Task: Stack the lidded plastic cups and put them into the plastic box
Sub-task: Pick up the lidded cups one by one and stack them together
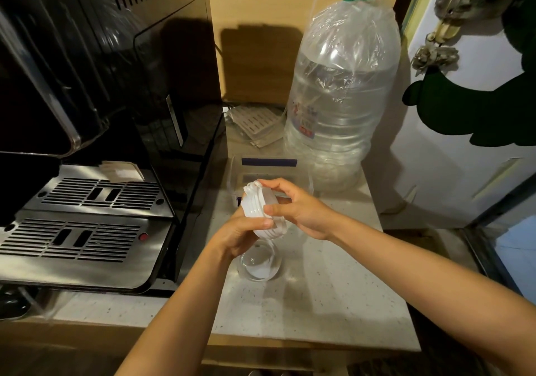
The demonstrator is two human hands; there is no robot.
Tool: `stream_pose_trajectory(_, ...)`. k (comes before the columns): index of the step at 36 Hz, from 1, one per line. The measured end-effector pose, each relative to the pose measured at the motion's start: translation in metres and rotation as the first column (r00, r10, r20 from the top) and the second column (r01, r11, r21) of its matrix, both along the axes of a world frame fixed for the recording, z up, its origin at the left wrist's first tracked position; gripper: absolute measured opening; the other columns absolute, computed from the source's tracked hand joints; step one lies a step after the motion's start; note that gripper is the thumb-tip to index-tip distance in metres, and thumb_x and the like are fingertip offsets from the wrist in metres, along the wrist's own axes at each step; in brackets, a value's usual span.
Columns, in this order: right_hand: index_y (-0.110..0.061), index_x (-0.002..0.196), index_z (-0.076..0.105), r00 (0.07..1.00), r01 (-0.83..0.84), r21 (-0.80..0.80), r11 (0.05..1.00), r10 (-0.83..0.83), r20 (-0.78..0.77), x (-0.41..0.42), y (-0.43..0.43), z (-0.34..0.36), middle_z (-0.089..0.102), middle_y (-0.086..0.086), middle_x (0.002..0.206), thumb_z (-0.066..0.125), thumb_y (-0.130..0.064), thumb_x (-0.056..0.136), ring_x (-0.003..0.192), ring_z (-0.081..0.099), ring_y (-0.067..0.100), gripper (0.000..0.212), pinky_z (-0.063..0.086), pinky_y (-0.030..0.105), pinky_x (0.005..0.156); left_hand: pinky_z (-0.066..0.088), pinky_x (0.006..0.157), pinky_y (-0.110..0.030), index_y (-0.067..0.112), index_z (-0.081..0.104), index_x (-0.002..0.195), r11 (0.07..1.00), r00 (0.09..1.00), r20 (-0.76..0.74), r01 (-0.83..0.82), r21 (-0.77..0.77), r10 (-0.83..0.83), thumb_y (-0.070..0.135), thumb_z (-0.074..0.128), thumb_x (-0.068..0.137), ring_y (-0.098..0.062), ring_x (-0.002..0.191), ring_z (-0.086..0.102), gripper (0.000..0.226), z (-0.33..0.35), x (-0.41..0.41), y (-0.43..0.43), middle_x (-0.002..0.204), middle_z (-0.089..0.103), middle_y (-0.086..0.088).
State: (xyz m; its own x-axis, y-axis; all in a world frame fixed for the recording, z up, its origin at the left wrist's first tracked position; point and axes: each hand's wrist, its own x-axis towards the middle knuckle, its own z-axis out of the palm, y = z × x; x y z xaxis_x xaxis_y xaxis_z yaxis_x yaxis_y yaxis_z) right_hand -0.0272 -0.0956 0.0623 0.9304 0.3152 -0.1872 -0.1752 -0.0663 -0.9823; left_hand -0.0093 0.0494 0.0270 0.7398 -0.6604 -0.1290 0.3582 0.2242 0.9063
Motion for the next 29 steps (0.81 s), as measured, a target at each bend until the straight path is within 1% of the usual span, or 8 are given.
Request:
stream_pose_trajectory(8, -0.034, 0.114, 0.051, 1.0, 0.002, 0.036, 0.999, -0.003, 0.025, -0.001, 0.0, -0.003, 0.042, 0.006, 0.144, 0.063, -0.004, 0.082, 0.13, 0.043, 0.024, 0.045, 0.044, 0.031, 0.099, 0.058, 0.073, -0.03, 0.006, 0.034, 0.13, 0.999, 0.999, -0.004, -0.04, 0.016, 0.04, 0.034, 0.092, 0.032, -0.024, 0.094, 0.06, 0.118, -0.003, 0.003, -0.003, 0.101, 0.054, -0.014)
stream_pose_trajectory(12, -0.035, 0.115, 0.049, 0.999, -0.005, 0.01, 1.0, 0.004, 0.05, -0.001, -0.001, -0.001, 0.039, 0.003, 0.146, 0.063, -0.004, 0.082, 0.127, 0.044, 0.021, 0.047, 0.047, 0.026, 0.093, 0.058, 0.07, -0.028, 0.0, 0.028, 0.135, 0.997, 0.998, 0.004, -0.068, 0.029, 0.068, 0.033, 0.092, 0.031, -0.027, 0.095, 0.055, 0.126, -0.003, 0.004, -0.004, 0.102, 0.052, -0.017)
stream_pose_trajectory(16, -0.041, 0.116, 0.047, 0.998, -0.027, -0.049, 0.998, 0.03, 0.062, 0.001, 0.0, -0.001, 0.039, 0.003, 0.145, 0.063, -0.011, 0.084, 0.128, 0.043, 0.021, 0.047, 0.045, 0.033, 0.101, 0.057, 0.067, -0.028, 0.004, 0.033, 0.129, 0.997, 0.998, -0.002, -0.068, 0.023, 0.068, 0.027, 0.089, 0.033, -0.026, 0.089, 0.057, 0.113, -0.002, 0.004, -0.002, 0.098, 0.053, -0.016)
stream_pose_trajectory(19, -0.038, 0.131, 0.041, 0.995, -0.075, -0.121, 0.99, 0.082, 0.059, 0.004, 0.0, -0.002, 0.036, 0.001, 0.148, 0.056, -0.021, 0.09, 0.135, 0.036, 0.021, 0.046, 0.037, 0.04, 0.109, 0.057, 0.066, -0.027, 0.005, 0.034, 0.124, 0.997, 0.997, -0.019, -0.071, 0.03, 0.072, 0.029, 0.088, 0.034, -0.025, 0.087, 0.058, 0.107, -0.003, 0.003, 0.002, 0.096, 0.053, -0.015)
stream_pose_trajectory(23, -0.031, 0.139, 0.037, 0.99, -0.13, -0.191, 0.973, 0.139, 0.035, 0.008, -0.003, -0.002, 0.038, -0.003, 0.147, 0.042, -0.026, 0.096, 0.134, 0.037, 0.014, 0.043, 0.038, 0.03, 0.107, 0.056, 0.065, -0.025, 0.004, 0.032, 0.128, 0.993, 0.994, -0.014, -0.105, 0.047, 0.105, 0.035, 0.088, 0.034, -0.025, 0.089, 0.055, 0.114, -0.008, -0.003, 0.006, 0.098, 0.052, -0.014)
stream_pose_trajectory(26, -0.029, 0.14, 0.035, 0.992, -0.114, -0.225, 0.968, 0.121, 0.019, 0.01, -0.005, -0.006, 0.039, -0.006, 0.144, 0.039, -0.027, 0.098, 0.128, 0.038, 0.008, 0.042, 0.04, 0.017, 0.095, 0.055, 0.061, -0.024, 0.014, 0.04, 0.119, 0.992, 0.992, -0.028, -0.124, 0.037, 0.125, 0.023, 0.078, 0.038, -0.02, 0.087, 0.054, 0.089, -0.016, -0.007, 0.01, 0.097, 0.051, -0.009)
stream_pose_trajectory(27, -0.029, 0.14, 0.034, 0.994, -0.099, -0.242, 0.965, 0.105, 0.012, 0.011, -0.006, -0.01, 0.038, -0.007, 0.145, 0.038, -0.027, 0.098, 0.127, 0.037, 0.006, 0.042, 0.036, 0.018, 0.097, 0.054, 0.06, -0.023, 0.017, 0.042, 0.115, 0.99, 0.99, -0.035, -0.137, 0.034, 0.138, 0.021, 0.072, 0.042, -0.019, 0.087, 0.052, 0.08, -0.017, -0.01, 0.012, 0.097, 0.05, -0.008)
stream_pose_trajectory(29, -0.029, 0.14, 0.034, 0.997, -0.071, -0.296, 0.953, 0.067, -0.024, 0.012, -0.007, -0.02, 0.037, -0.005, 0.146, 0.039, -0.026, 0.098, 0.131, 0.035, 0.01, 0.042, 0.031, 0.026, 0.102, 0.054, 0.061, -0.023, 0.021, 0.041, 0.114, 0.984, 0.983, -0.045, -0.174, 0.037, 0.176, 0.021, 0.068, 0.042, -0.019, 0.089, 0.05, 0.077, -0.021, -0.014, 0.017, 0.097, 0.048, -0.007)
